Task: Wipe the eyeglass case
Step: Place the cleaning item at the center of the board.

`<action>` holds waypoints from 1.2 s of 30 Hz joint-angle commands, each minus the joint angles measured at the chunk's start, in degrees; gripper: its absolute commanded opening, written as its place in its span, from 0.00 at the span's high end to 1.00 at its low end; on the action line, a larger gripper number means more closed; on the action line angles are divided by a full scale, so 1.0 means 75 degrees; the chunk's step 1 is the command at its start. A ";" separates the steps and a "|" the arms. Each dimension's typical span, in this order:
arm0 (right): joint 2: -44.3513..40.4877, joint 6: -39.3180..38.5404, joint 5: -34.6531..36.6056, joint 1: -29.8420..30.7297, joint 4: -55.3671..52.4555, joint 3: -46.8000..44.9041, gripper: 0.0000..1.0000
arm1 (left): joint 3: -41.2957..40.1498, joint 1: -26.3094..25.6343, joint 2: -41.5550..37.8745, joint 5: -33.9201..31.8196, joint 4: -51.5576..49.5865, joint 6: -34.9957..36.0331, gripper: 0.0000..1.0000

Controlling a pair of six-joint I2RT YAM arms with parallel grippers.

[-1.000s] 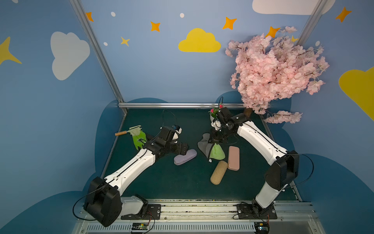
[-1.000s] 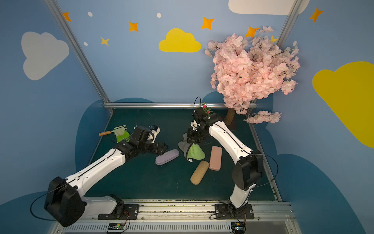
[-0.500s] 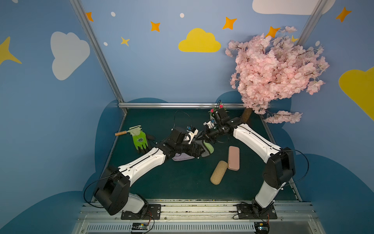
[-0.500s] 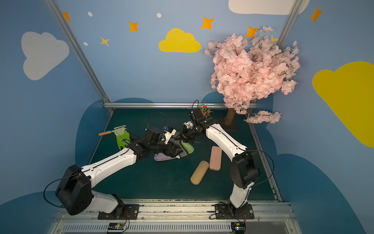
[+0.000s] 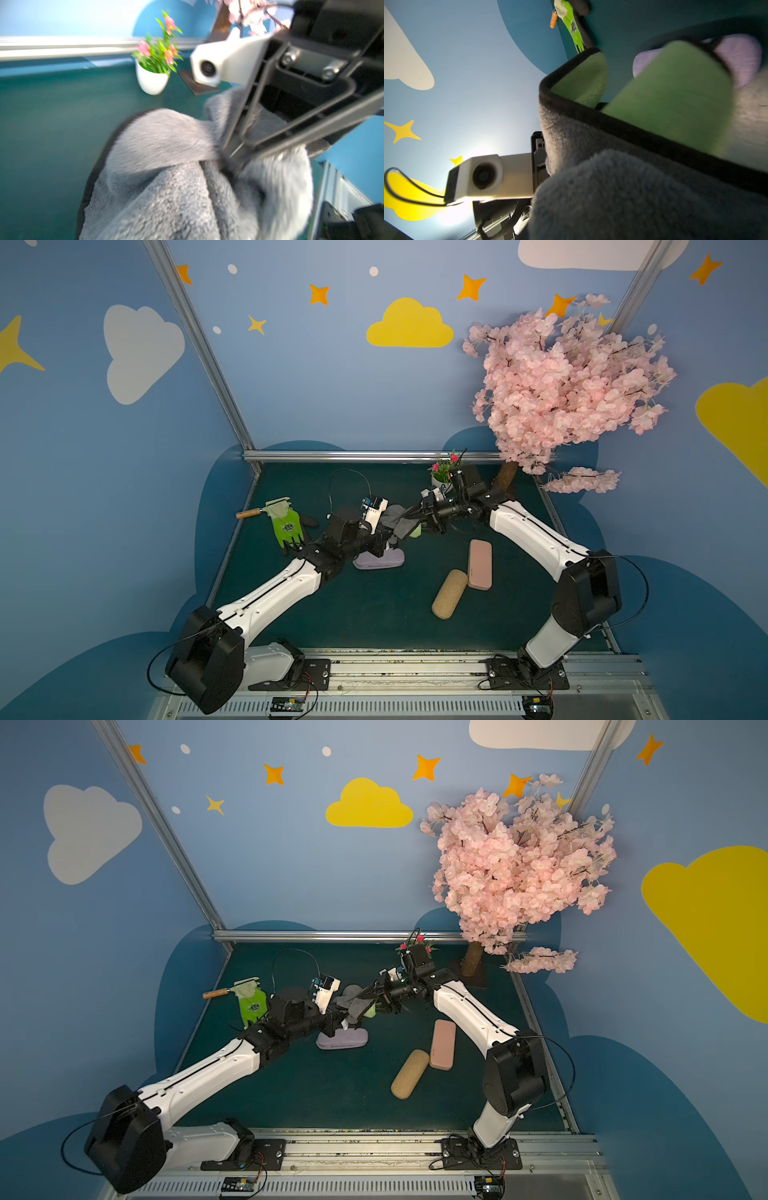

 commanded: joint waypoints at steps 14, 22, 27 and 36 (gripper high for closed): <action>-0.0345 -0.3262 0.1345 -0.1321 -0.3487 0.1133 0.45 | 0.1228 0.3508 -0.0378 -0.0491 -0.3731 0.0065 0.96; -0.0375 -0.3066 0.1177 -0.1071 -0.2862 0.0368 0.45 | 0.3419 0.3882 0.2035 -0.2310 -0.7492 0.1296 0.00; -0.0403 -0.2939 0.1678 -0.0762 -0.2480 0.0345 0.45 | 0.3408 0.3879 0.1880 -0.2632 -0.7550 0.1564 0.00; 0.1037 -0.3159 0.2425 0.1061 -0.1966 0.1664 0.70 | 0.3028 0.4536 0.0821 -0.0185 -0.6891 0.0961 0.00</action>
